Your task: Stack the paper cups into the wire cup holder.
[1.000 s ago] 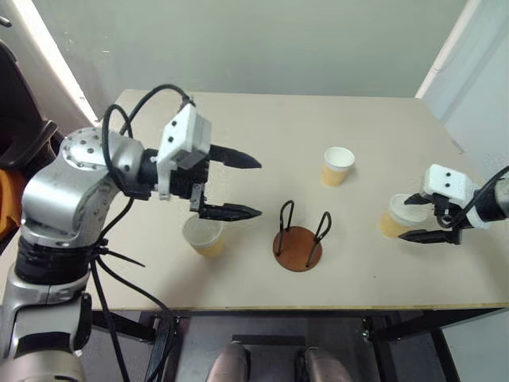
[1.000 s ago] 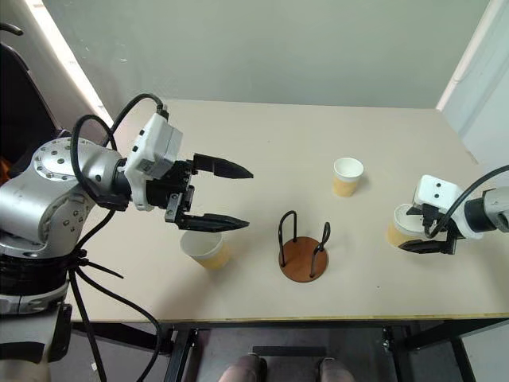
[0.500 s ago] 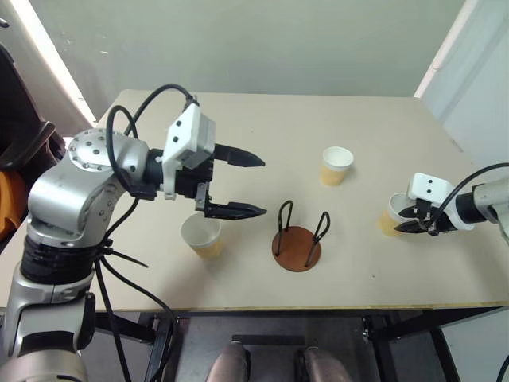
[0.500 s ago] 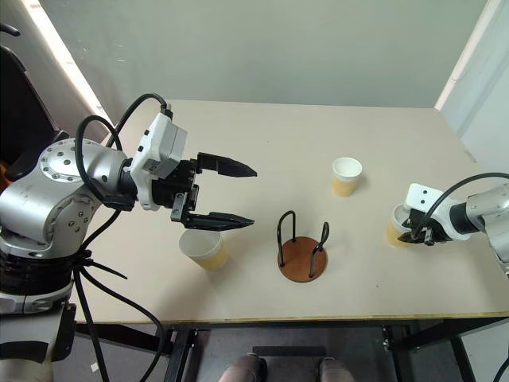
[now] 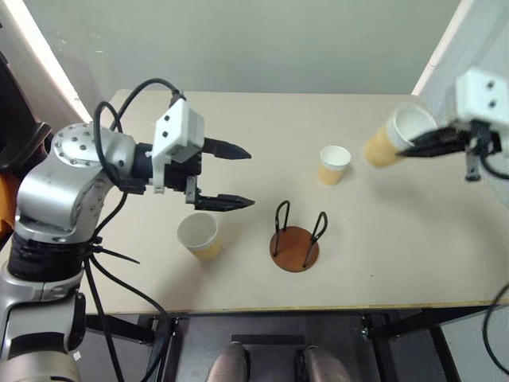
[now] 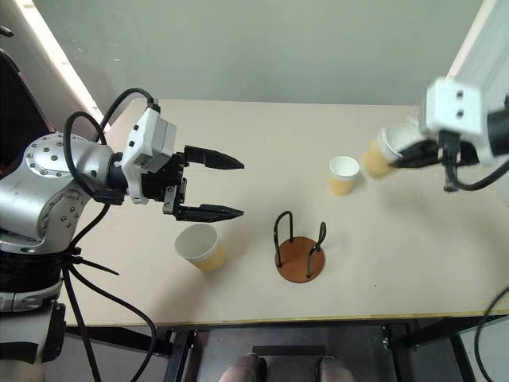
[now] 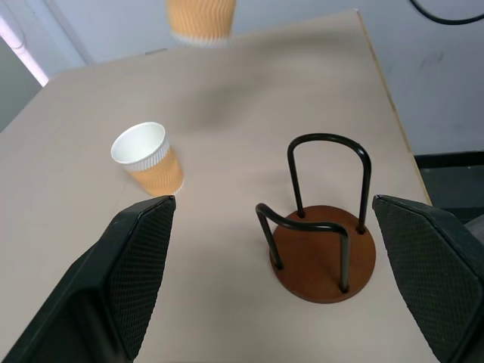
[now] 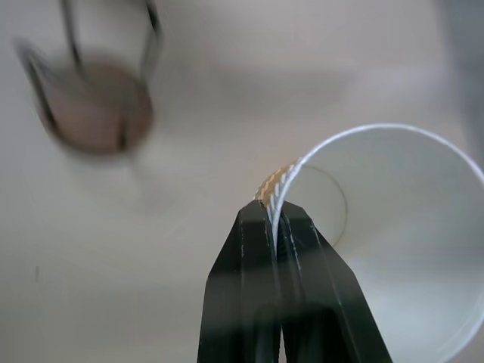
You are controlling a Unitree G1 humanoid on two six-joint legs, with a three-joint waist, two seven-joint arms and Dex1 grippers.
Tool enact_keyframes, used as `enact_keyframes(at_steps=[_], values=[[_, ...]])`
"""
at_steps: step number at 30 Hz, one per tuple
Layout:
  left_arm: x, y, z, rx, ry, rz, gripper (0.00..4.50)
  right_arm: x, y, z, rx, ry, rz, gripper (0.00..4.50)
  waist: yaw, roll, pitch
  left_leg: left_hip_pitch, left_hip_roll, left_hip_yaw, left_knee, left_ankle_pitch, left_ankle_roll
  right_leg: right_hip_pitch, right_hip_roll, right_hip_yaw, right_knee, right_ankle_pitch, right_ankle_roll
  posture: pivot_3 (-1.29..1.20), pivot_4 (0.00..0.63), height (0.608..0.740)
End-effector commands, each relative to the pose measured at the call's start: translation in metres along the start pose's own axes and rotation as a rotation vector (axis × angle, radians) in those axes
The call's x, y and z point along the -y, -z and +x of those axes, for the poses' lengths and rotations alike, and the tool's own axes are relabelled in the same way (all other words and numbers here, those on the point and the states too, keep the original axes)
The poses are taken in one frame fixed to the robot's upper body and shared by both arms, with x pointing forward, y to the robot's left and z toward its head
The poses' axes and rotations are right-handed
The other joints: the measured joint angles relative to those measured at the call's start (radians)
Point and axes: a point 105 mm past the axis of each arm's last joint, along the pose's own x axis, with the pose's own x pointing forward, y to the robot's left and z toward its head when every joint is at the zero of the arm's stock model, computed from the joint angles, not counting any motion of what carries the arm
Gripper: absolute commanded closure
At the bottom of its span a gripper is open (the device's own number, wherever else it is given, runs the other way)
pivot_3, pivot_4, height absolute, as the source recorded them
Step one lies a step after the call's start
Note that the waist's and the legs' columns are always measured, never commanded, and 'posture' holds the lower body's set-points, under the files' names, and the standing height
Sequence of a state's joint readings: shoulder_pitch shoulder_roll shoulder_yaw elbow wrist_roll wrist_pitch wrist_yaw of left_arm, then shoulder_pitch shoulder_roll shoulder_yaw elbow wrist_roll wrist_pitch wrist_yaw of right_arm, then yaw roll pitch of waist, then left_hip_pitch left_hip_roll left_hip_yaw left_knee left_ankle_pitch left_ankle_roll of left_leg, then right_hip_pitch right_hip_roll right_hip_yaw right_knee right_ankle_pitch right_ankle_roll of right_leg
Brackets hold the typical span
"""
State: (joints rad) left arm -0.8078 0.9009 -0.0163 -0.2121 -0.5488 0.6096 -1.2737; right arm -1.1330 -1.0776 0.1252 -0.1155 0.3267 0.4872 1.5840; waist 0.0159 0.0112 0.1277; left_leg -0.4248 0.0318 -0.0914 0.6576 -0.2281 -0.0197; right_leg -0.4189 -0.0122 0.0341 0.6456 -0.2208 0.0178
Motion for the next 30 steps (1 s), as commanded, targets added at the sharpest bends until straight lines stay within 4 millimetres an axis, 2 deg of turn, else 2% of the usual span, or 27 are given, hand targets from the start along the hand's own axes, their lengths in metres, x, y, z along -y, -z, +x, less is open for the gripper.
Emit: enact_keyframes(at_steps=[1, 6, 8, 19, 22, 24, 28, 30], values=[[0.002, -0.008, -0.007, 0.004, 0.015, 0.039, 0.0, -0.016, -0.023, 0.019, 0.079, -0.154, -0.086, 4.45, -0.003, 0.0, 0.0, 0.0, 0.0, -0.001, 0.0, 0.001, -0.001, 0.0, 0.001, 0.0, 0.0, 0.0, -0.001, 0.0, 0.15, 0.74], [0.007, -0.001, -0.007, -0.029, 0.039, 0.037, 0.0, -0.027, -0.024, 0.049, 0.095, -0.263, -0.12, 4.45, 0.002, 0.0, 0.0, -0.002, 0.0, -0.003, 0.001, 0.003, -0.004, 0.0, 0.0, -0.001, 0.0, -0.001, 0.0, 0.0, 0.15, 0.74], [0.009, -0.002, -0.006, -0.021, 0.045, 0.036, 0.0, -0.032, -0.018, 0.057, 0.073, -0.293, -0.128, 4.45, 0.001, 0.0, 0.0, -0.002, 0.0, -0.003, 0.0, 0.003, -0.004, -0.001, 0.0, -0.001, 0.0, -0.001, 0.0, 0.0, 0.15, 0.74], [0.011, -0.001, -0.006, -0.033, 0.038, 0.035, 0.0, -0.038, 0.001, 0.079, 0.002, -0.333, -0.178, 4.45, -0.002, 0.0, 0.0, -0.002, 0.0, -0.004, 0.0, 0.002, -0.004, -0.001, 0.0, -0.003, 0.002, 0.0, 0.002, 0.0, 0.15, 0.74], [0.01, 0.0, -0.004, -0.036, 0.032, 0.036, 0.0, -0.034, 0.003, 0.084, -0.015, -0.312, -0.178, 3.9, -0.004, 0.0, 0.0, -0.002, 0.0, -0.004, 0.0, 0.002, -0.004, -0.002, 0.0, -0.003, 0.003, 0.0, 0.001, 0.0, 0.15, 0.74], [0.01, 0.0, -0.004, -0.036, 0.029, 0.038, 0.0, -0.036, 0.004, 0.084, -0.025, -0.323, -0.18, 3.33, -0.003, 0.0, 0.0, -0.002, 0.0, -0.004, 0.0, 0.002, -0.004, -0.002, -0.001, -0.003, 0.003, 0.0, 0.001, 0.0, 0.15, 0.74], [0.009, 0.0, -0.004, -0.033, 0.021, 0.04, 0.0, -0.034, 0.006, 0.083, -0.04, -0.315, -0.184, 1.98, -0.003, 0.0, 0.0, -0.002, 0.0, -0.004, 0.0, 0.002, -0.004, -0.002, -0.001, -0.003, 0.003, 0.0, 0.001, 0.0, 0.15, 0.74], [0.002, 0.002, -0.002, -0.04, -0.015, 0.041, 0.0, -0.025, 0.007, 0.081, -0.048, -0.27, -0.184, 1.3, -0.003, 0.0, 0.0, -0.002, 0.0, -0.004, 0.0, 0.002, -0.004, -0.002, -0.001, -0.003, 0.003, 0.0, 0.001, 0.0, 0.15, 0.74]])
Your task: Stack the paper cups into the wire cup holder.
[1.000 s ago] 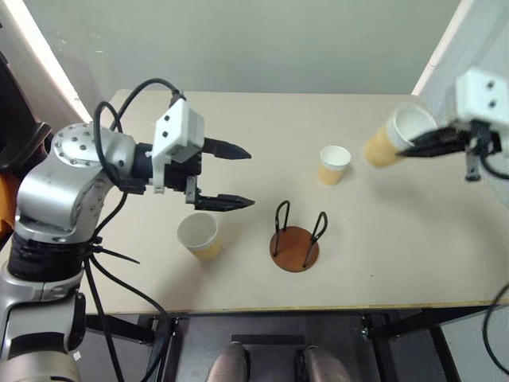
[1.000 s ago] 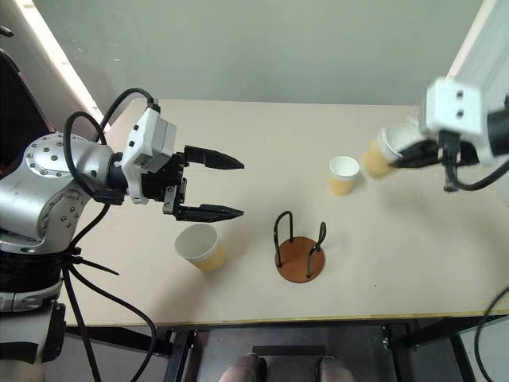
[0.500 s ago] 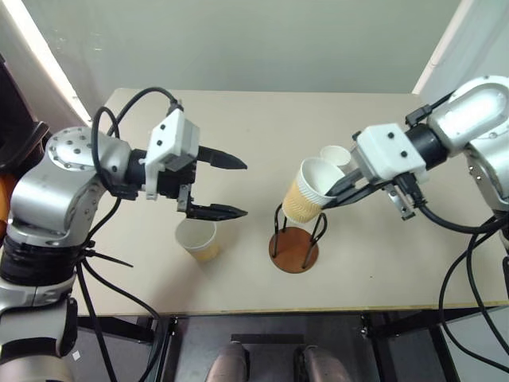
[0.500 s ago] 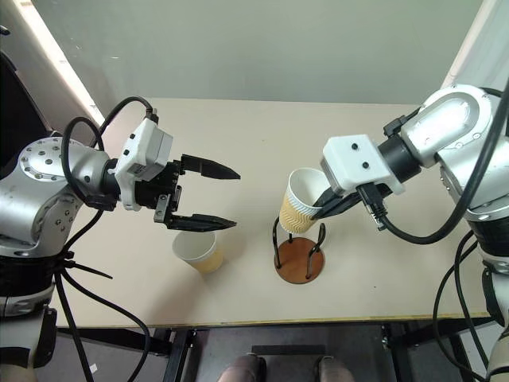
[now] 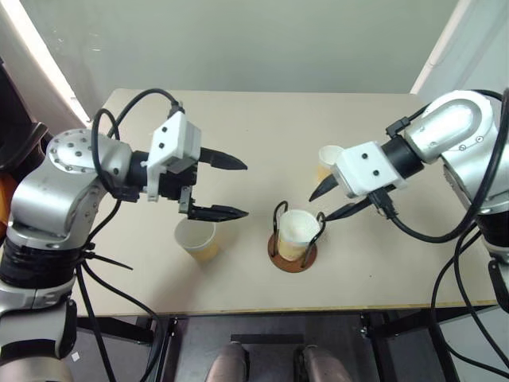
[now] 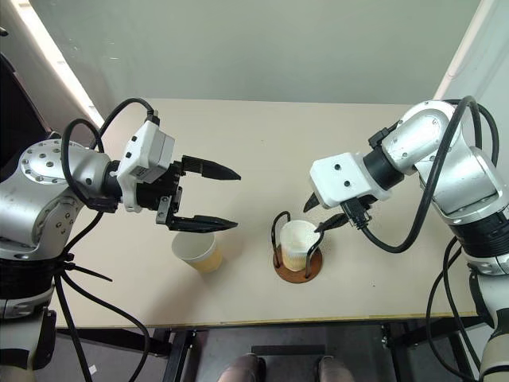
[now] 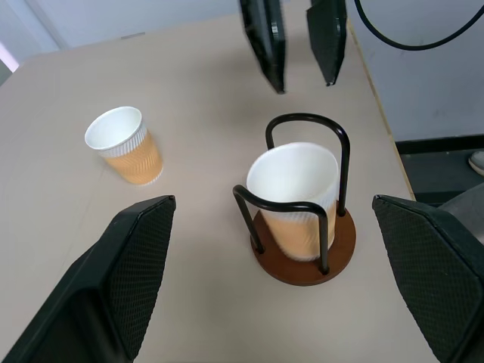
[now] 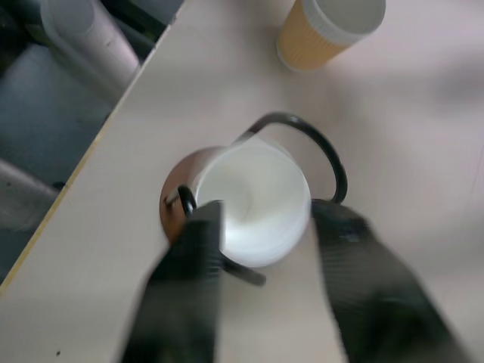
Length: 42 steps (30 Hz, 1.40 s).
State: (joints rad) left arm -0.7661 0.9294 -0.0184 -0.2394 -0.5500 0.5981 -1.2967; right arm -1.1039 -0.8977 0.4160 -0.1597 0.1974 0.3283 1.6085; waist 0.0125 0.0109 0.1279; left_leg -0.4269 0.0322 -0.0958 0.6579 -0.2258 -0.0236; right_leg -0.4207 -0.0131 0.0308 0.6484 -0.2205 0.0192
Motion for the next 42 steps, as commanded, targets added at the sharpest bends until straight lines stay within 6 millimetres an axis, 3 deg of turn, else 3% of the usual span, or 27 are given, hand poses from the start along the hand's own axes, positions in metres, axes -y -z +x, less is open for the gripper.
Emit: enact_keyframes(at_steps=[1, 3, 7, 9, 14, 21, 27, 30, 40, 42], values=[[-0.013, -0.003, 0.0, -0.013, -0.083, 0.054, 0.0, 0.016, 0.001, -0.014, -0.03, 0.102, -0.012, 0.96, 0.0, 0.0, 0.0, 0.0, 0.0, 0.0, 0.0, 0.0, 0.0, 0.0, 0.0, 0.0, 0.0, 0.0, 0.0, 0.0, 0.15, 0.74], [-0.032, 0.002, 0.002, -0.029, -0.192, 0.07, 0.0, 0.034, 0.01, -0.027, -0.048, 0.221, 0.018, 0.27, 0.001, 0.0, 0.0, 0.0, 0.0, 0.0, 0.0, 0.0, 0.0, 0.0, 0.0, 0.0, 0.001, 0.0, 0.0, 0.0, 0.15, 0.74], [-0.062, 0.011, 0.011, -0.066, -0.328, 0.043, 0.0, 0.066, 0.068, -0.047, -0.217, 0.434, 0.148, 0.27, 0.002, 0.0, 0.0, 0.0, 0.0, -0.001, 0.0, 0.0, 0.0, -0.001, -0.001, -0.001, 0.001, 0.003, -0.004, 0.0, 0.15, 0.74], [-0.066, 0.015, 0.018, -0.075, -0.343, 0.05, 0.0, 0.074, 0.098, -0.049, -0.314, 0.492, 0.197, 0.27, 0.003, 0.0, 0.0, 0.0, 0.0, -0.001, 0.0, 0.0, 0.0, -0.001, -0.002, 0.0, 0.0, 0.007, -0.001, 0.0, 0.15, 0.74], [-0.061, 0.014, 0.028, -0.051, -0.316, 0.054, 0.0, 0.078, 0.141, -0.033, -0.425, 0.5, 0.243, 0.27, 0.002, 0.0, 0.0, -0.001, 0.0, -0.001, -0.002, 0.0, 0.0, -0.004, -0.002, 0.0, 0.0, 0.011, 0.005, 0.0, 0.15, 0.74], [-0.052, 0.013, 0.026, -0.052, -0.311, 0.044, 0.0, 0.083, 0.158, -0.009, -0.444, 0.496, 0.283, 0.27, 0.002, 0.001, 0.0, -0.01, 0.0, 0.0, -0.011, 0.005, -0.007, -0.018, -0.002, -0.001, 0.0, 0.01, 0.004, 0.0, 0.15, 0.74], [-0.042, 0.017, 0.017, -0.082, -0.326, 0.022, 0.0, 0.079, 0.163, 0.007, -0.442, 0.45, 0.304, 0.27, 0.002, 0.001, 0.0, -0.013, 0.0, 0.001, -0.011, 0.005, -0.008, -0.019, -0.002, -0.001, -0.002, 0.01, 0.003, 0.0, 0.15, 0.74], [-0.039, 0.019, 0.013, -0.096, -0.336, 0.015, 0.0, 0.075, 0.166, 0.015, -0.447, 0.435, 0.314, 0.8, 0.005, 0.0, 0.0, -0.013, 0.0, 0.001, -0.011, 0.005, -0.007, -0.019, -0.002, -0.001, -0.002, 0.01, 0.003, 0.0, 0.15, 0.74], [-0.029, 0.012, -0.001, -0.077, -0.27, 0.0, 0.0, 0.079, 0.159, 0.005, -0.399, 0.439, 0.308, 4.3, 0.005, 0.001, 0.0, -0.011, 0.0, 0.001, -0.011, 0.004, -0.007, -0.019, -0.002, -0.001, 0.005, 0.01, 0.003, 0.0, 0.15, 0.74], [-0.025, 0.009, -0.005, -0.062, -0.233, -0.009, 0.0, 0.08, 0.154, -0.001, -0.377, 0.446, 0.297, 4.45, 0.005, 0.001, 0.0, -0.01, 0.0, 0.001, -0.011, 0.004, -0.008, -0.019, -0.002, -0.001, 0.006, 0.01, 0.002, 0.0, 0.15, 0.74]])
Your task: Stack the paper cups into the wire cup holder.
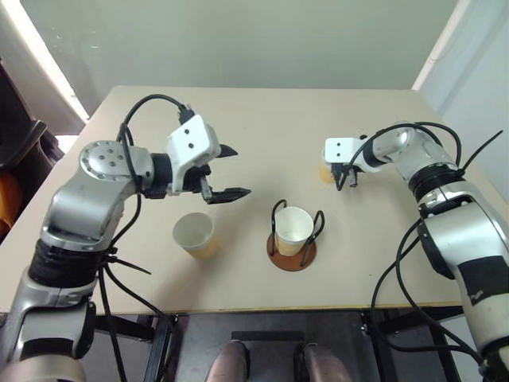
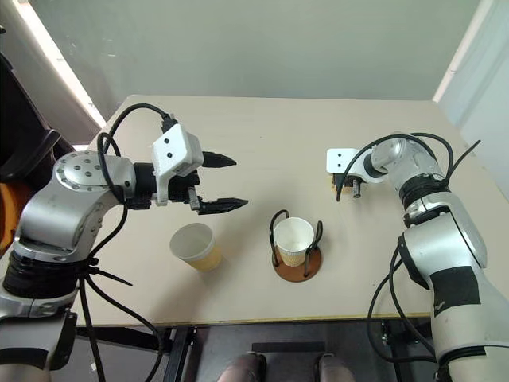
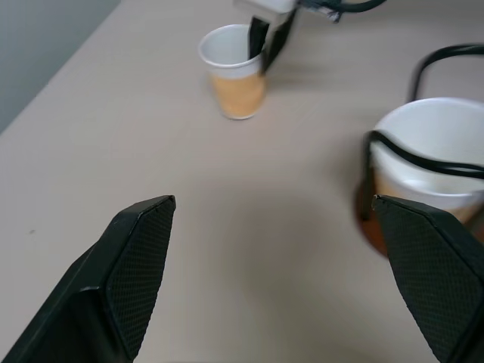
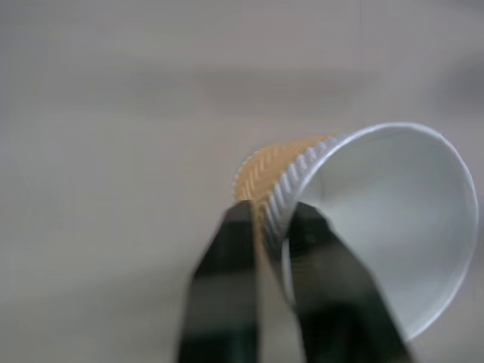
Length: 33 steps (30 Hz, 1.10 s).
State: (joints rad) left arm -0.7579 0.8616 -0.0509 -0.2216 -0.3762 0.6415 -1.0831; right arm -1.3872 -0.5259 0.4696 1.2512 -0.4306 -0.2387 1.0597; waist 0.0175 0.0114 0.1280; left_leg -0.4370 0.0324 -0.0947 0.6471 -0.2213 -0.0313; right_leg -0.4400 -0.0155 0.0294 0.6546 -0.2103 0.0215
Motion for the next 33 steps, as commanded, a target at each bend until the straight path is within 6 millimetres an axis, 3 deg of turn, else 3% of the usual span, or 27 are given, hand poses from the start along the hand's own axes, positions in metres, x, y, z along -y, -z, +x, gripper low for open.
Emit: enact_keyframes(at_steps=[1, 5, 7, 10, 12, 15, 19, 23, 33], values=[[0.003, -0.012, -0.016, 0.037, 0.052, 0.029, 0.0, 0.025, -0.018, -0.032, 0.106, 0.072, -0.028, 4.45, 0.0, 0.0, 0.0, 0.0, 0.0, 0.0, 0.0, 0.0, 0.0, 0.0, 0.0, 0.0, 0.001, 0.0, 0.0, 0.0, 0.15, 0.74], [0.004, -0.011, -0.022, 0.034, 0.081, 0.034, 0.0, 0.036, -0.037, -0.074, 0.238, 0.084, -0.089, 4.45, 0.001, 0.0, 0.0, 0.0, 0.0, 0.0, 0.0, 0.0, 0.0, 0.0, 0.0, 0.0, 0.002, -0.001, -0.001, 0.0, 0.15, 0.74], [0.005, -0.014, -0.024, 0.046, 0.098, 0.037, 0.0, 0.036, -0.063, -0.105, 0.377, 0.061, -0.105, 4.45, 0.0, 0.0, 0.0, 0.0, 0.0, 0.0, 0.0, 0.0, -0.001, 0.0, 0.0, -0.001, 0.002, -0.001, -0.002, 0.0, 0.15, 0.74], [0.013, -0.019, -0.029, 0.067, 0.17, 0.05, 0.0, 0.013, -0.099, -0.154, 0.569, -0.051, -0.161, 4.45, -0.005, 0.0, 0.0, 0.0, 0.0, 0.001, -0.001, 0.001, -0.002, -0.001, 0.0, 0.0, 0.002, -0.002, -0.003, 0.0, 0.15, 0.74], [0.018, -0.023, -0.032, 0.084, 0.209, 0.049, 0.0, -0.007, -0.114, -0.165, 0.623, -0.117, -0.202, 4.45, -0.004, -0.001, 0.0, -0.001, 0.0, 0.0, -0.001, 0.004, -0.007, -0.001, 0.001, -0.001, 0.001, -0.004, -0.004, 0.0, 0.15, 0.74], [0.022, -0.022, -0.035, 0.081, 0.252, 0.05, 0.0, -0.028, -0.127, -0.164, 0.651, -0.198, -0.222, 4.45, -0.007, -0.001, -0.001, 0.002, 0.001, 0.0, -0.001, 0.009, -0.014, 0.002, 0.002, 0.0, 0.001, -0.006, -0.006, 0.0, 0.15, 0.74], [0.021, -0.015, -0.035, 0.045, 0.254, 0.07, 0.0, -0.047, -0.122, -0.147, 0.59, -0.264, -0.268, 4.45, -0.012, -0.001, -0.001, 0.003, 0.001, -0.001, 0.0, 0.004, -0.004, 0.003, 0.001, 0.0, 0.003, -0.006, -0.006, 0.0, 0.15, 0.74], [0.032, -0.021, -0.043, 0.055, 0.275, 0.114, 0.0, -0.065, -0.117, -0.14, 0.546, -0.335, -0.305, 4.45, -0.014, -0.001, -0.001, 0.005, 0.001, -0.001, 0.0, 0.004, -0.002, 0.002, 0.001, 0.0, 0.008, -0.006, -0.006, 0.0, 0.15, 0.74], [0.036, -0.017, -0.047, 0.044, 0.266, 0.131, 0.0, -0.084, -0.119, -0.136, 0.535, -0.415, -0.364, 4.45, -0.015, -0.001, -0.001, 0.009, 0.001, -0.001, 0.0, 0.004, -0.001, 0.006, 0.001, 0.0, 0.009, -0.01, -0.014, 0.0, 0.15, 0.74]])
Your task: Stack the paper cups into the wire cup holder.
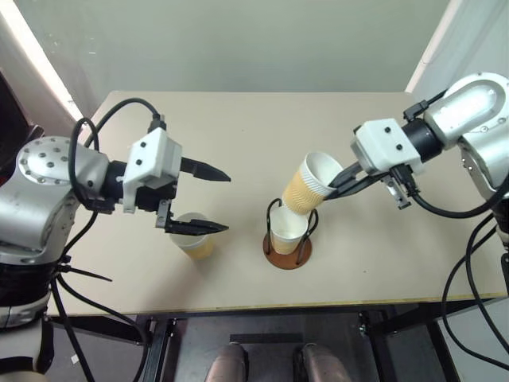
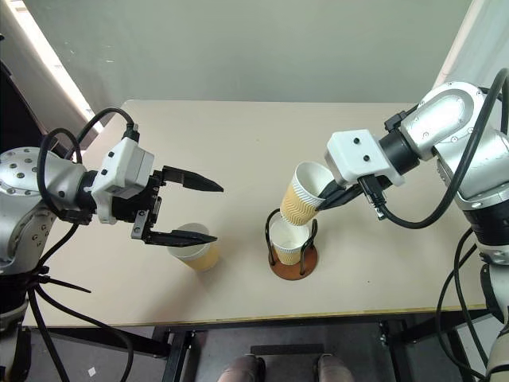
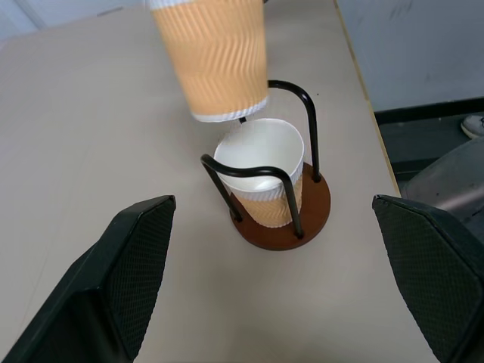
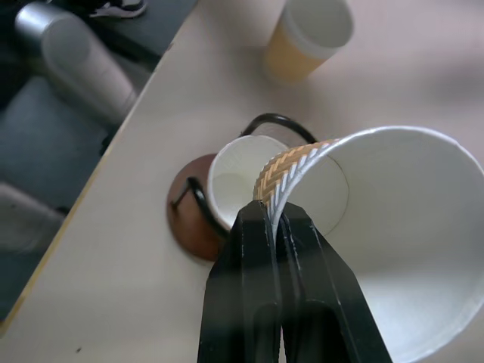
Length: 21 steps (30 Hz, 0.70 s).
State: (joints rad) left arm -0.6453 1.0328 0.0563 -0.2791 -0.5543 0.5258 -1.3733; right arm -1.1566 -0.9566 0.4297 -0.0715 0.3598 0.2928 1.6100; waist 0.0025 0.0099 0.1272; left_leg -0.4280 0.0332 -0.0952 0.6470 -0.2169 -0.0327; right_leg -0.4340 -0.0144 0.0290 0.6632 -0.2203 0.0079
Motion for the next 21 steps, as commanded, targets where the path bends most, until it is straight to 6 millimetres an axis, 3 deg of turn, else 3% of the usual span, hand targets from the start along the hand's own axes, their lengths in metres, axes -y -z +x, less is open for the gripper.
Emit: enact_keyframes(at_steps=[1, 16, 19, 21], values=[[0.001, -0.009, -0.005, 0.0, -0.021, 0.051, 0.0, -0.004, -0.01, 0.006, 0.011, -0.036, -0.061, 4.45, 0.0, 0.0, 0.0, 0.0, 0.0, 0.0, 0.0, 0.0, 0.0, 0.0, 0.0, 0.0, 0.0, 0.0, 0.0, 0.0, 0.15, 0.74], [0.003, -0.004, -0.006, -0.031, -0.056, 0.031, 0.0, -0.001, 0.001, 0.033, -0.068, -0.07, -0.125, 4.45, -0.001, 0.0, 0.0, 0.0, 0.0, 0.0, 0.0, -0.001, 0.001, 0.0, 0.0, 0.0, 0.0, 0.0, 0.0, 0.0, 0.15, 0.74], [0.003, -0.004, -0.006, -0.035, -0.057, 0.03, 0.0, 0.0, 0.0, 0.033, -0.073, -0.075, -0.128, 3.87, -0.001, 0.0, 0.0, 0.0, 0.0, 0.0, 0.0, -0.001, 0.001, 0.0, 0.0, 0.0, 0.0, 0.0, 0.0, 0.0, 0.15, 0.74], [0.002, -0.003, -0.007, -0.04, -0.06, 0.031, 0.0, 0.001, 0.0, 0.032, -0.076, -0.07, -0.133, 3.18, -0.001, 0.0, 0.0, 0.0, 0.0, 0.0, 0.0, -0.001, 0.001, 0.0, 0.0, 0.0, 0.0, 0.0, 0.0, 0.0, 0.15, 0.74]])
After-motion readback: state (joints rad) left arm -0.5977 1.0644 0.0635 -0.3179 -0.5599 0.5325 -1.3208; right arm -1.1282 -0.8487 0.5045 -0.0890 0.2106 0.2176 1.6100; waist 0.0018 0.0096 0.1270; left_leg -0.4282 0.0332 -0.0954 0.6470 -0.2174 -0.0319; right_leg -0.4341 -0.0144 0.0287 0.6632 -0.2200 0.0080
